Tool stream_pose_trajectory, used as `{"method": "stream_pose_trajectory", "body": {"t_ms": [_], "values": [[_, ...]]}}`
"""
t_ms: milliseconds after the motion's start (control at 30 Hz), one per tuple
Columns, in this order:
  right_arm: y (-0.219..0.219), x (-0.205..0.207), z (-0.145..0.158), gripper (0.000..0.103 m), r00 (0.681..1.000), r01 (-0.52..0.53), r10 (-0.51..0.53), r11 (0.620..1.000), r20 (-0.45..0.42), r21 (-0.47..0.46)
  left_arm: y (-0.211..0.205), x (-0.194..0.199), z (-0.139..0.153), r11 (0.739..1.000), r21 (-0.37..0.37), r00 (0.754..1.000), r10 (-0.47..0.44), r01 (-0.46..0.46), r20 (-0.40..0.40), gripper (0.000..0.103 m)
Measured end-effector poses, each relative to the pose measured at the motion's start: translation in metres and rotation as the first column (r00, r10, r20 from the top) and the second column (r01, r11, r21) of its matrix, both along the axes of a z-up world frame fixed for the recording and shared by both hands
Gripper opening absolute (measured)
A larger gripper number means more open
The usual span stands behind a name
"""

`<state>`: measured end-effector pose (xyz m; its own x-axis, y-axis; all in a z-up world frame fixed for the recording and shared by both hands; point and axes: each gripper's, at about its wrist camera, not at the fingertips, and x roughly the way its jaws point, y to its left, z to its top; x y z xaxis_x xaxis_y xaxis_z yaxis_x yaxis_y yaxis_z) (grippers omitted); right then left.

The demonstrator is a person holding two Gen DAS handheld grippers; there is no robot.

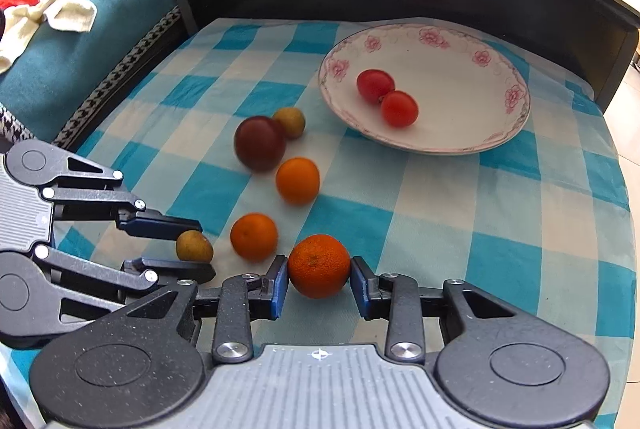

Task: Organize fruits
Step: 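Grasp the small brown fruit with the left tool while the right tool grasps a mandarin, then carry the brown fruit and the mandarin over the plate with both tools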

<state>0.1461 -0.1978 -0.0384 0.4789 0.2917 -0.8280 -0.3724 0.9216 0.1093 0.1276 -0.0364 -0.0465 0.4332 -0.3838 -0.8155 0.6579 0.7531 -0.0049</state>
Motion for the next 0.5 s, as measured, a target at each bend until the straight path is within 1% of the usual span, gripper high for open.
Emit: {"method": "stream_pose_trajectory", "body": {"t_ms": [167,333,367,400,500], "values": [[0.001,-0.0008,-0.0039,0.03,1.0,-0.003,0.003,1.0,-0.012,-0.013,0.0008,-0.0002,-0.0006,1.0,-0.004,1.0,0.002,-0.002,-0.004,0.035],[0.0005,0.0002,-0.0043,0.03,1.0,-0.008,0.008,1.0,-0.005,-0.006,-0.0006,-0.0022,-0.0011,1.0,0.009,1.0,-0.008,0.008,0.011,0.035],[-0.0003,0.0002,-0.0045,0.031,1.0,-0.009,0.009,1.0,-0.005,-0.005,-0.0009,-0.0024,-0.0012,1.0,0.012,1.0,-0.011,0.011,0.013,0.035],[-0.0009,-0.0002,-0.0046,0.035,1.0,-0.008,0.008,1.0,-0.005,-0.004,-0.0014,-0.0023,-0.0012,1.0,0.015,1.0,-0.013,0.012,0.013,0.035],[-0.0023,-0.0003,-0.0047,0.035,1.0,0.001,-0.001,1.0,-0.003,0.0,-0.0021,-0.002,-0.0012,1.0,0.02,1.0,-0.011,0.011,0.011,0.036]]}}
